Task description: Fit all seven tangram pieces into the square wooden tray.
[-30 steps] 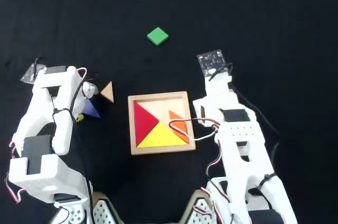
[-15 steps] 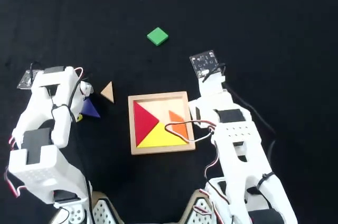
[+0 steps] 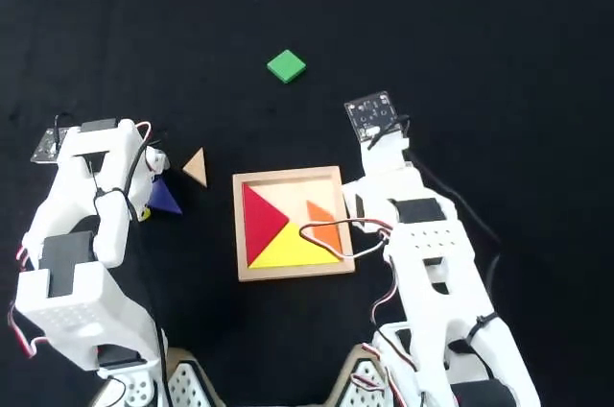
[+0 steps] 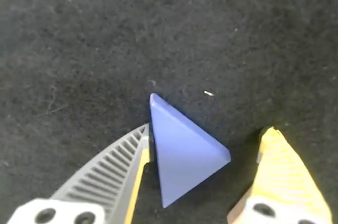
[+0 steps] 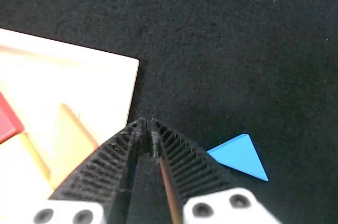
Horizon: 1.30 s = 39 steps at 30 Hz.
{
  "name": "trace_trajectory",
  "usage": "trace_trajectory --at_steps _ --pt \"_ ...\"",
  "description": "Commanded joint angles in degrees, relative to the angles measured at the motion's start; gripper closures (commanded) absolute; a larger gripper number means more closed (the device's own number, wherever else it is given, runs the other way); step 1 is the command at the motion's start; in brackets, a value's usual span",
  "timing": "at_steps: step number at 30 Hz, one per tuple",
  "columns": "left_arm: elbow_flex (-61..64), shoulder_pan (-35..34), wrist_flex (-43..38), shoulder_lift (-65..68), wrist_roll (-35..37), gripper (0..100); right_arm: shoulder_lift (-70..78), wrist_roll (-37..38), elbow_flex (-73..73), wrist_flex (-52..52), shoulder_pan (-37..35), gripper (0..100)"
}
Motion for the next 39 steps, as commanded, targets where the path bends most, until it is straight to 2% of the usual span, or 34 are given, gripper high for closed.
trace_trajectory --at_steps 1,5,10,12,20,23,26,28,31,33,35,39 --pt "0.3 -0.4 0.5 0.2 0.6 68 -1.7 0.5 -0.1 -1.1 -0.8 98.7" --pt "-0.1 -0.4 0.5 1.8 0.6 71 -1.7 0.5 -0.1 -1.1 -0.9 98.7" --pt "-3.6 -0.4 2.8 4.9 -0.2 94 -1.7 0.5 -0.1 -1.1 -0.9 98.7" --pt "-5.8 -0.6 4.5 5.7 -2.3 97 -1.7 0.5 -0.1 -1.1 -0.9 98.7" --pt "-8.5 -0.1 6.2 8.2 -3.0 89 -1.7 0.5 -0.1 -1.1 -1.0 98.7" --pt "-12.4 1.7 8.8 8.2 -3.4 82 -1.7 0.5 -0.1 -1.1 -1.0 98.7" --pt "-19.9 4.2 16.2 8.2 -7.7 69 -1.7 0.5 -0.1 -1.1 -1.0 98.7" --pt "-24.7 5.7 23.8 8.2 -9.5 62 -1.7 0.5 0.0 -1.1 -1.0 98.7" --pt "-29.6 8.5 33.9 8.3 -9.4 53 -1.7 0.6 0.3 -1.6 -1.0 98.7" --pt "-30.2 11.0 36.9 8.7 -8.0 50 -1.7 0.6 0.5 -2.5 -1.0 98.7" --pt "-28.3 13.4 36.7 8.8 -6.8 50 -1.7 0.6 0.7 -2.6 -1.0 98.7" --pt "-24.0 15.4 31.1 8.7 -5.3 50 -1.7 0.6 0.9 -2.6 -1.0 98.7"
